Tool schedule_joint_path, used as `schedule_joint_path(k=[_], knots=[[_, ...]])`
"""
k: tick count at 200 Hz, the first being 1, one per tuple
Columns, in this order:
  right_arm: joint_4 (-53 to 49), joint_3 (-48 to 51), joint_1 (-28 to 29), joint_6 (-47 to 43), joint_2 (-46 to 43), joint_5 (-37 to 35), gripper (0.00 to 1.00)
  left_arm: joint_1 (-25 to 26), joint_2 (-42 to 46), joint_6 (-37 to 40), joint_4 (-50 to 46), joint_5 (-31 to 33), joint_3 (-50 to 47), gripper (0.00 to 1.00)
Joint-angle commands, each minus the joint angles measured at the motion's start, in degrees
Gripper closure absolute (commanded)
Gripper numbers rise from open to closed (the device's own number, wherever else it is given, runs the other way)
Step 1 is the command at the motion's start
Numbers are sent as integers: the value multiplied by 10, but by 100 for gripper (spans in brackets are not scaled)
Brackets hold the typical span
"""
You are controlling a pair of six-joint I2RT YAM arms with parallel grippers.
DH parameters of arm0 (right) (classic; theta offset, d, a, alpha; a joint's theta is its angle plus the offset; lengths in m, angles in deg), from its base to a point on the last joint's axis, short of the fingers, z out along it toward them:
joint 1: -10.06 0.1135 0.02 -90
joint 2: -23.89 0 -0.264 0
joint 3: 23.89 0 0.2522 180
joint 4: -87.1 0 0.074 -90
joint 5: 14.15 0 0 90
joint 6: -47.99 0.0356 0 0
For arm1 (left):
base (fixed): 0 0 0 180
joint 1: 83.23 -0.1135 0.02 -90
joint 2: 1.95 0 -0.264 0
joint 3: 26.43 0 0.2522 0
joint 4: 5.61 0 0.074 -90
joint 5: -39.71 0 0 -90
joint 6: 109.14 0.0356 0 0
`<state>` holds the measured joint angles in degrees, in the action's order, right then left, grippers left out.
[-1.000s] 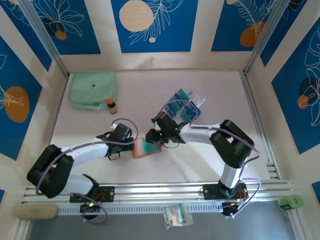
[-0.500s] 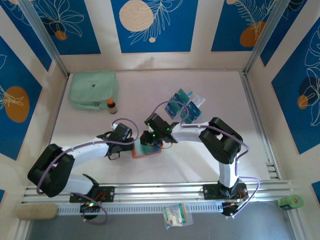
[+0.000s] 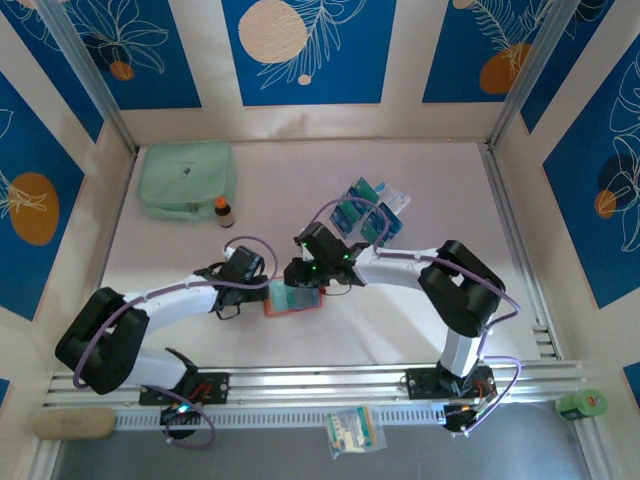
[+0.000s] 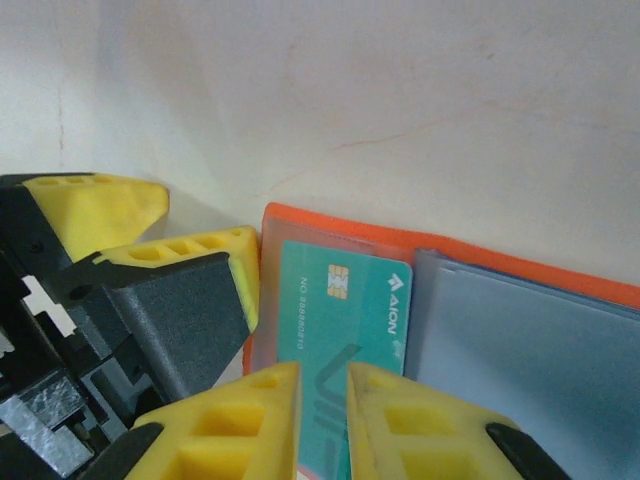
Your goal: Put the credit cards into the card holder
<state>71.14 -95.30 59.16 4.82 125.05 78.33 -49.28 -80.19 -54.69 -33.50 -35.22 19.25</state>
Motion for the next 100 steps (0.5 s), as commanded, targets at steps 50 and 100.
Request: schedule_joint_path(k=[50,100], knots=[[5,33,11,7,15,4,87,-7,28,11,4,-27,10,19],[19,38,22,18,26,4,91,-6,37,-4,12,-33,-20,19]])
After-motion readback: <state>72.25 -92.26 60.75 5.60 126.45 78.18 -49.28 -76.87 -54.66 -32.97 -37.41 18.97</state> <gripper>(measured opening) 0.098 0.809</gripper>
